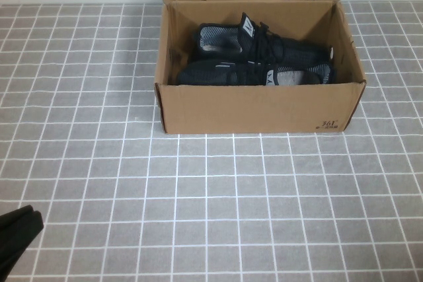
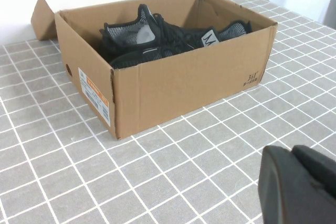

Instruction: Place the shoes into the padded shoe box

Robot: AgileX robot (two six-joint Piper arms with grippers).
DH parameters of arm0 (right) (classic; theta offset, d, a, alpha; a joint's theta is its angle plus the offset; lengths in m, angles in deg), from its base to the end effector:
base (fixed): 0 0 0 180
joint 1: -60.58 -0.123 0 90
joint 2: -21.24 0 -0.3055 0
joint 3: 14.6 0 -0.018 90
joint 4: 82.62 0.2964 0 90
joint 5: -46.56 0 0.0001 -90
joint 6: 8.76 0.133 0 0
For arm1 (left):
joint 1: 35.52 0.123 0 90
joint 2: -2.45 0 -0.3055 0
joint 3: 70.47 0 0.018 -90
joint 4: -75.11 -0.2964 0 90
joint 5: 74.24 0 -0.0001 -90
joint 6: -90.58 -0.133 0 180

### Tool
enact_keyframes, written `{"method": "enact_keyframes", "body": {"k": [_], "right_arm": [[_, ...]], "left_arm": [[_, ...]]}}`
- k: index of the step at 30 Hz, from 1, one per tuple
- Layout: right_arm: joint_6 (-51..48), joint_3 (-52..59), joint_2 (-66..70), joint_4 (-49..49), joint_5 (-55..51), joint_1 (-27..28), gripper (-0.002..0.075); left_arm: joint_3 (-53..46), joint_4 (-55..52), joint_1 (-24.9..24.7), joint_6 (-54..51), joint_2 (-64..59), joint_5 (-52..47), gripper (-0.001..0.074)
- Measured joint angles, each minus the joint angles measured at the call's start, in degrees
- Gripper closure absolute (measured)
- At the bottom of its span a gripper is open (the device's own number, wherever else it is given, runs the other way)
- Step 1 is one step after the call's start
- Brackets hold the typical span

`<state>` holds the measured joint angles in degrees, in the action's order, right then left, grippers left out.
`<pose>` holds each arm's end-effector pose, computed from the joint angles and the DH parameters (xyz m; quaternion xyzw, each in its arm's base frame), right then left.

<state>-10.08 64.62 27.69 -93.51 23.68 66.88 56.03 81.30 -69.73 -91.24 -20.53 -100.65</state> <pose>0.1148 -0.0225 0.1562 -0.0143 0.8096 -0.1194 0.5746 0.1058 -0.0796 0.2996 0.2198 0.7497 -0.2206 0.5840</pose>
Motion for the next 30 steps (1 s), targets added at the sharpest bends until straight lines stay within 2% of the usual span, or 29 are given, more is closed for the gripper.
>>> {"method": "enact_keyframes", "body": {"k": [9,22,30], "right_arm": [[0.0,0.0,0.0,0.0,0.0,0.0,0.0734],[0.0,0.0,0.0,0.0,0.0,0.0,0.0734],[0.0,0.0,0.0,0.0,0.0,0.0,0.0734]], "left_arm": [[0.0,-0.05,0.0,0.0,0.0,-0.62,0.0739],[-0.23,-0.18,0.0,0.0,0.0,3.63,0.0739],[-9.25,-0.18,0.0,0.0,0.0,19.36,0.0738]]}}
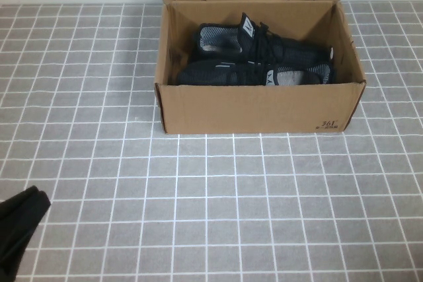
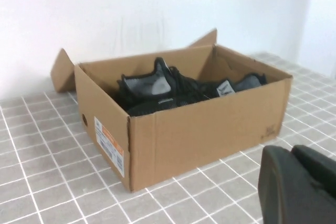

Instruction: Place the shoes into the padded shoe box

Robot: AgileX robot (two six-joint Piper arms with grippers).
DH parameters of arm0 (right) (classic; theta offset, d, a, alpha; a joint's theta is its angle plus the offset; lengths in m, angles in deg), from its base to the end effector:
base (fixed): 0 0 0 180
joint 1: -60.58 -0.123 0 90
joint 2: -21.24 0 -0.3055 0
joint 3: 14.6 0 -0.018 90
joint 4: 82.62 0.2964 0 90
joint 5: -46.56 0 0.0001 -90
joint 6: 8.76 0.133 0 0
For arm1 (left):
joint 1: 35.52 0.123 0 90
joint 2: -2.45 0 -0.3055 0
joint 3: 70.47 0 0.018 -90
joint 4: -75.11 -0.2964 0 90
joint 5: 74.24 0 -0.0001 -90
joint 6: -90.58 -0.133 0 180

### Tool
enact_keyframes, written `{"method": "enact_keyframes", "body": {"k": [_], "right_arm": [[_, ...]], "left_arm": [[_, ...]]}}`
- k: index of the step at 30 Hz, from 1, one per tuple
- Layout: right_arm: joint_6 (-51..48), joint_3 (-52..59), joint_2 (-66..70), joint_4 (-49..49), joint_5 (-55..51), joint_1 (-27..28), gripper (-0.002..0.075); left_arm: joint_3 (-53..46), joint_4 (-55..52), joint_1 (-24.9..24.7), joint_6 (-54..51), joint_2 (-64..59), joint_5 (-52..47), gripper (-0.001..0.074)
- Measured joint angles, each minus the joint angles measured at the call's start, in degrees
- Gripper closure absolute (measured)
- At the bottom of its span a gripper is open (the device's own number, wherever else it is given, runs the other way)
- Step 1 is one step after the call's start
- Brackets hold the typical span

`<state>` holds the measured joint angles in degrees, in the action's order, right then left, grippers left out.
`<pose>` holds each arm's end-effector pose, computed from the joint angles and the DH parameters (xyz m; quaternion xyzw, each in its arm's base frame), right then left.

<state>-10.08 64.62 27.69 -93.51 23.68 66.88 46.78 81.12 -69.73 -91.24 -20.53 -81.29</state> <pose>0.1148 -0.0225 0.1562 -0.0143 0.8096 -0.1194 0.5746 0.1196 -0.0834 0.2758 0.1920 0.6979 -0.2310 0.6502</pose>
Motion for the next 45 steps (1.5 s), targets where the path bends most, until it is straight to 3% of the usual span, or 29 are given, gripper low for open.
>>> {"method": "enact_keyframes", "body": {"k": [7,20,26,33,45], "right_arm": [[0.0,0.0,0.0,0.0,0.0,0.0,0.0734],[0.0,0.0,0.0,0.0,0.0,0.0,0.0734],[0.0,0.0,0.0,0.0,0.0,0.0,0.0734],[0.0,0.0,0.0,0.0,0.0,0.0,0.0734],[0.0,0.0,0.0,0.0,0.0,0.0,0.0734]], "left_arm": [[-6.78,0.0,2.12,0.0,4.99,3.81,0.0738],[-16.06,0.0,15.57,0.0,11.36,2.06,0.0739],[-16.55,-1.14,17.04,0.0,13.75,-1.35,0.0739],[-16.55,-7.13,22.57,0.0,16.19,-4.87,0.0738],[-16.55,-7.52,23.31,0.0,16.19,-13.93,0.0739]]}}
